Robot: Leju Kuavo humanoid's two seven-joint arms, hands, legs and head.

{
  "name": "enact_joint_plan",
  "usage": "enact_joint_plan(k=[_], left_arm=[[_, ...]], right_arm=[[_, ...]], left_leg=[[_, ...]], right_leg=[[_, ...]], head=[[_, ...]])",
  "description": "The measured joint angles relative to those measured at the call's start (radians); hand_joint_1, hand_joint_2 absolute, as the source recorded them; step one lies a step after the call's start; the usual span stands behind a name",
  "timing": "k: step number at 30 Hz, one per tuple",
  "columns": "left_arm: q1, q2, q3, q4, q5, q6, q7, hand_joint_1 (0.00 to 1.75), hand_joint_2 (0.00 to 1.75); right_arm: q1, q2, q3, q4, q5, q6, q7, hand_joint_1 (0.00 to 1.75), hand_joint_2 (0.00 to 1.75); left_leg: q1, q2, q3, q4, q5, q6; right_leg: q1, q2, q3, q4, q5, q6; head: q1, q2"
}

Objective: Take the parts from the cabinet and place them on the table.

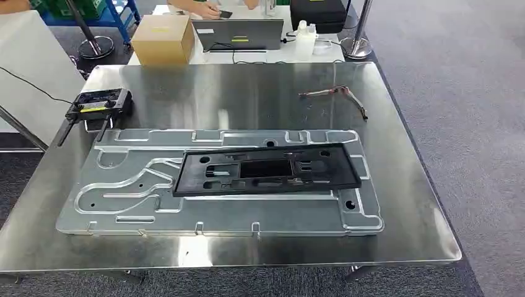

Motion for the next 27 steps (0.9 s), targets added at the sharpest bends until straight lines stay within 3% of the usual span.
enact_joint_plan(k=[3,6,8,10,14,18,22,27], left_arm=[[-0.004,-0.002,0.0,0.0,0.002,0.021,-0.011,0.0,1.75],[-0.007,-0.005,0.0,0.0,0.009,0.024,-0.018,0.0,1.75],[-0.007,-0.006,0.0,0.0,0.011,0.027,-0.014,0.0,1.75],[-0.006,-0.006,0.0,0.0,0.011,0.043,0.0,0.0,1.75],[-0.007,-0.006,0.0,0.0,0.001,0.09,0.033,0.0,1.75],[-0.011,-0.003,0.0,0.0,-0.05,0.141,0.116,0.0,1.75],[-0.01,0.003,0.0,0.0,-0.077,0.13,0.165,0.0,1.75],[-0.004,0.005,0.0,0.0,-0.063,0.093,0.167,0.0,1.75]], right_arm=[[-0.007,0.147,-0.016,0.029,-0.134,0.004,-0.085,0.0,1.75],[-0.016,0.282,-0.044,0.056,-0.179,0.016,-0.107,0.0,1.75],[-0.021,0.35,-0.044,0.067,-0.171,0.014,-0.123,0.0,1.75],[-0.027,0.384,-0.044,0.071,-0.167,0.005,-0.123,0.0,1.75],[-0.033,0.418,-0.051,0.076,-0.196,0.004,-0.117,0.0,1.75],[-0.034,0.434,-0.054,0.077,-0.217,-0.017,-0.083,0.0,1.75],[-0.04,0.444,-0.062,0.078,-0.244,0.002,-0.049,0.0,1.75],[-0.046,0.449,-0.073,0.082,-0.267,0.038,-0.042,0.0,1.75]], left_leg=[[0.004,0.001,0.003,0.0,-0.001,-0.003],[0.006,0.002,0.004,0.0,-0.001,-0.005],[0.005,0.002,0.005,0.0,-0.001,-0.006],[0.005,0.002,0.004,0.0,0.0,-0.007],[0.005,0.002,0.005,0.0,-0.001,-0.007],[0.003,0.002,0.005,0.0,-0.001,-0.007],[0.002,0.002,0.005,0.0,-0.002,-0.006],[0.002,0.002,0.005,0.0,-0.002,-0.006]], right_leg=[[0.005,0.002,0.001,0.0,-0.001,-0.002],[0.005,0.003,0.001,0.001,-0.001,-0.003],[0.005,0.002,0.001,0.002,-0.002,-0.005],[0.005,0.002,0.002,0.002,-0.003,-0.006],[0.004,0.002,0.002,0.002,-0.003,-0.006],[0.003,0.002,0.002,0.002,-0.003,-0.006],[0.001,0.002,0.002,0.002,-0.003,-0.006],[0.001,0.002,0.002,0.002,-0.003,-0.006]], head=[[0.0,0.0],[0.0,0.0],[0.0,0.0],[0.0,0.0],[0.0,0.0],[0.0,0.0],[0.0,0.0],[0.0,0.0]])
